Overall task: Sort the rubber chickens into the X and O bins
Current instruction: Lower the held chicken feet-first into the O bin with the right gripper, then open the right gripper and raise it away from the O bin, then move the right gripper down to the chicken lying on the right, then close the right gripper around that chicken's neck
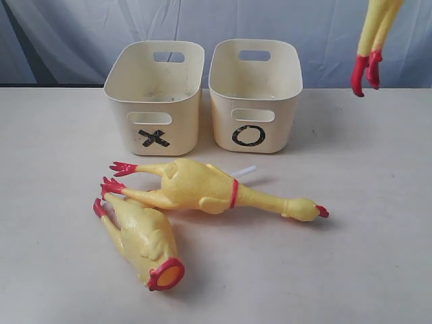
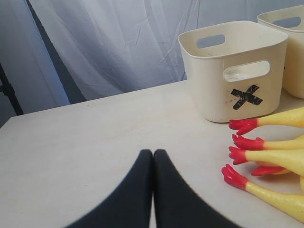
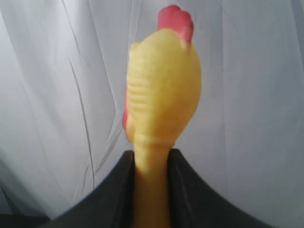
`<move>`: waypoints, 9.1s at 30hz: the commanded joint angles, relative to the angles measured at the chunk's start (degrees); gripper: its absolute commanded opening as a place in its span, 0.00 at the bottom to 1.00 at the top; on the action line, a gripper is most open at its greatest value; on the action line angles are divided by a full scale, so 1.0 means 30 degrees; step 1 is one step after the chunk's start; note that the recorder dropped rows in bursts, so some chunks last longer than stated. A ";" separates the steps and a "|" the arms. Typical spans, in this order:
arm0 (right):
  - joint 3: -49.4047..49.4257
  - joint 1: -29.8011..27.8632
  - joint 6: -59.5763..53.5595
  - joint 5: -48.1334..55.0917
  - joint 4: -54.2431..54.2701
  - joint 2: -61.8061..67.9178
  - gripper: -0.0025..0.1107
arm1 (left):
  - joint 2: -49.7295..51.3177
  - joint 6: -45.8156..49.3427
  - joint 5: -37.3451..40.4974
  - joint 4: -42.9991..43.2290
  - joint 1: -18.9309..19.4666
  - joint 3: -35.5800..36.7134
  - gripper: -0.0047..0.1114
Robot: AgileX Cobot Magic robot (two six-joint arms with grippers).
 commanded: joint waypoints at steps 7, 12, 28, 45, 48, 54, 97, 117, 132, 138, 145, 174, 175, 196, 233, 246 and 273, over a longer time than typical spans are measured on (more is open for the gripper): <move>-0.0122 -0.0943 -0.1210 -0.6012 0.4396 0.3814 0.01 | -0.0080 -0.0061 -0.0136 0.0013 0.0057 0.0043 0.04; -0.0122 -0.0943 -0.0786 -0.9475 0.5368 0.6155 0.01 | -0.0080 -0.0061 -0.0136 0.0013 0.0057 0.0043 0.04; -0.3995 -0.0943 0.1064 -1.3527 0.5368 1.2384 0.01 | -0.0080 -0.0061 -0.0136 0.0013 0.0057 0.0043 0.04; -0.7352 -0.0640 0.1207 -1.3046 0.4721 1.7233 0.01 | -0.0080 -0.0061 -0.0136 0.0013 0.0057 0.0043 0.04; -0.7394 -0.0356 0.1412 -1.3046 0.4721 1.7767 0.01 | -0.0080 -0.0061 -0.0136 0.0013 0.0057 0.0043 0.04; -0.7394 -0.0082 0.1412 -1.1844 0.4361 1.8140 0.01 | -0.0080 -0.0061 -0.0136 0.0013 0.0057 0.0043 0.04; -0.7394 0.0001 0.2577 -0.6663 0.3975 1.8140 0.01 | -0.0080 -0.0061 -0.0136 0.0013 0.0057 0.0043 0.04; -0.7394 0.0001 0.2577 -0.6635 0.2669 1.8140 0.24 | -0.0080 -0.0061 -0.0136 0.0013 0.0057 0.0043 0.04; -0.7394 0.0001 0.2577 -0.6303 0.2619 1.8229 0.25 | -0.0080 -0.0061 -0.0136 0.0013 0.0057 0.0043 0.04; -0.7394 0.0114 0.2577 -0.6069 0.2619 1.8818 0.25 | -0.0080 -0.0061 -0.0136 0.0013 0.0057 0.0043 0.04; -0.7394 0.0114 0.2464 -0.6456 0.2619 1.9110 0.44 | -0.0080 -0.0061 -0.0136 0.0013 0.0057 0.0043 0.04; -0.7394 0.0114 -0.1792 0.0981 0.1765 1.3508 0.25 | -0.0080 -0.0061 -0.0136 0.0013 0.0057 0.0043 0.04; -0.7394 0.0114 -0.2357 0.1609 0.1817 1.3212 0.19 | -0.0080 -0.0061 -0.0136 0.0013 0.0057 0.0043 0.04; -0.2702 0.0114 -1.1585 0.6185 0.5926 0.8146 0.01 | -0.0080 -0.0061 -0.0136 0.0013 0.0057 0.0043 0.04; 1.0811 0.2889 -2.9327 0.6441 1.2772 0.4485 0.32 | -0.0080 -0.0061 -0.0136 0.0013 0.0057 0.0043 0.04; 1.1927 0.2889 -3.0940 0.3519 1.3381 0.6490 0.53 | -0.0080 -0.0061 -0.0136 0.0013 0.0057 0.0043 0.04; 1.1927 0.2889 -3.4677 0.1837 1.7134 1.0552 0.32 | -0.0080 -0.0061 -0.0136 0.0013 0.0057 0.0043 0.04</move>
